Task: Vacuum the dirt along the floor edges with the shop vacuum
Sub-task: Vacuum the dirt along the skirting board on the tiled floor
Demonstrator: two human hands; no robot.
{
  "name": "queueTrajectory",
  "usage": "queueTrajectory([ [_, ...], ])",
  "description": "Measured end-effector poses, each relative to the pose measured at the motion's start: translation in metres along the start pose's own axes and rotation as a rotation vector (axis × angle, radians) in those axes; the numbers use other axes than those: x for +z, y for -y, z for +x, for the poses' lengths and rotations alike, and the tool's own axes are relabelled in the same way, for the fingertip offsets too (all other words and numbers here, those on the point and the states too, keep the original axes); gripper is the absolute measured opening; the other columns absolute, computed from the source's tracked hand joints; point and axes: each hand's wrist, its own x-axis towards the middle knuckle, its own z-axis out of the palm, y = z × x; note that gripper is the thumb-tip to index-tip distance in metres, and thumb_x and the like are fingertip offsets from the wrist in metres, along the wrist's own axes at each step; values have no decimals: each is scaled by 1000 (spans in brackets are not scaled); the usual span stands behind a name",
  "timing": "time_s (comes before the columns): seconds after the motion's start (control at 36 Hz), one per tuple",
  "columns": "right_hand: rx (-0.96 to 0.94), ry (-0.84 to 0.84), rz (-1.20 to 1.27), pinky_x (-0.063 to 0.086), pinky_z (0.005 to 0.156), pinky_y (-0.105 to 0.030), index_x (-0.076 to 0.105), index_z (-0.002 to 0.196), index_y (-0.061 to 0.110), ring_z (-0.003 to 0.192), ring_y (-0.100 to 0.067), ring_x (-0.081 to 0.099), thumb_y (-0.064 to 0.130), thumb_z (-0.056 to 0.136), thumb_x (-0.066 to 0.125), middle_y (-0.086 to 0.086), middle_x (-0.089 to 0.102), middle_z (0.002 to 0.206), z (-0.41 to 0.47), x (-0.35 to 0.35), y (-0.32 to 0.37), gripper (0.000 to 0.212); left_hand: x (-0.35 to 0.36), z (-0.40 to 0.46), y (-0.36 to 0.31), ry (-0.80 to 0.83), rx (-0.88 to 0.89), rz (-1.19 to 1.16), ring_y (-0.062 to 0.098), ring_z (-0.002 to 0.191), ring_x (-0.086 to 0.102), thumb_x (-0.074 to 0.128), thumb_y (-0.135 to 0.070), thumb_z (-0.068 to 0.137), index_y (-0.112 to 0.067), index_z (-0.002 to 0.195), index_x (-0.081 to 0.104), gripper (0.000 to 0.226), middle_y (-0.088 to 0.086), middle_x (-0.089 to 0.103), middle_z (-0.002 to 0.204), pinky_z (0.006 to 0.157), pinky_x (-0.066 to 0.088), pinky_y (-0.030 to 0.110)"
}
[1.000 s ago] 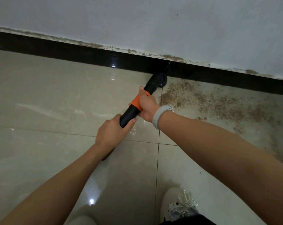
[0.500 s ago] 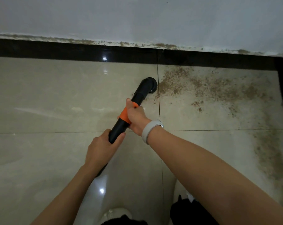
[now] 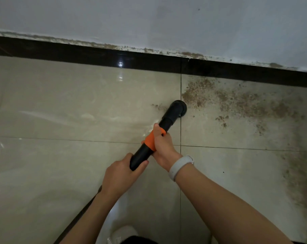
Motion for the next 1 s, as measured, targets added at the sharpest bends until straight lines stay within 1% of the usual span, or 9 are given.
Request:
queueTrajectory([
  [0.14, -3, 41, -4, 55, 67, -35, 40, 112, 9, 65, -19, 60, 36, 99, 48, -8, 52, 88, 0, -3, 0, 32, 4, -2, 0, -29, -21, -12, 21, 63, 60, 55, -59, 84, -20, 83, 50, 40, -1, 58, 63, 59, 46, 33],
  [0.22, -16, 46, -3, 55, 68, -36, 41, 116, 8, 57, -16, 59, 36, 99, 50, -6, 50, 82, 6, 0, 11, 34, 3, 7, -7, -63, -24, -11, 23, 68, 60, 56, -58, 84, -19, 85, 52, 39, -1, 59, 67, 57, 40, 31],
  [0.31, -35, 39, -21, 55, 63, -36, 41, 114, 7, 47, -14, 59, 37, 98, 51, -8, 50, 81, 13, 4, 26, 35, 4, 21, -17, -92, -25, 17, 29, 78, 61, 53, -61, 85, -20, 91, 55, 42, 4, 63, 77, 62, 41, 32],
  [0.39, -42, 47, -11, 53, 57, -35, 40, 111, 5, 59, -21, 57, 36, 98, 51, -10, 49, 84, 16, 5, 42, 35, 4, 32, -25, -96, -22, -9, 29, 78, 61, 51, -64, 84, -22, 84, 51, 42, 4, 62, 76, 62, 42, 34],
  [0.53, -20, 88, -18, 52, 60, -36, 41, 114, 5, 66, -22, 58, 37, 99, 50, -10, 49, 89, 11, -2, 45, 36, 7, 26, -30, -114, -17, 8, 27, 74, 59, 50, -64, 84, -21, 85, 51, 43, 0, 60, 73, 60, 40, 33],
  [0.67, -7, 105, -53, 55, 64, -35, 41, 122, 6, 65, -21, 61, 38, 98, 49, -9, 52, 90, -2, -12, 4, 41, 20, -9, -10, -132, -41, 49, 21, 62, 54, 54, -59, 85, -21, 80, 47, 40, -3, 55, 63, 52, 34, 30],
  [0.78, -25, 102, -15, 56, 64, -33, 42, 121, 7, 62, -18, 61, 39, 98, 49, -8, 52, 87, -9, -17, -16, 39, 22, -25, -2, -123, -14, 61, 11, 54, 50, 55, -56, 86, -19, 80, 47, 38, -4, 54, 61, 48, 32, 22],
  [0.94, -36, 79, 84, 54, 62, -31, 44, 115, 7, 69, -21, 62, 38, 98, 50, -9, 53, 88, -15, -29, -28, 36, 24, -31, 1, -68, 22, 117, 20, 62, 58, 54, -59, 85, -19, 86, 49, 40, -3, 56, 63, 57, 43, 30],
  [1.0, -40, 86, 116, 54, 62, -31, 45, 112, 7, 71, -22, 61, 37, 98, 50, -9, 52, 86, -17, -32, -30, 33, 25, -34, 1, -75, 35, 135, 21, 63, 59, 53, -60, 85, -19, 86, 49, 41, -3, 56, 64, 57, 43, 31],
])
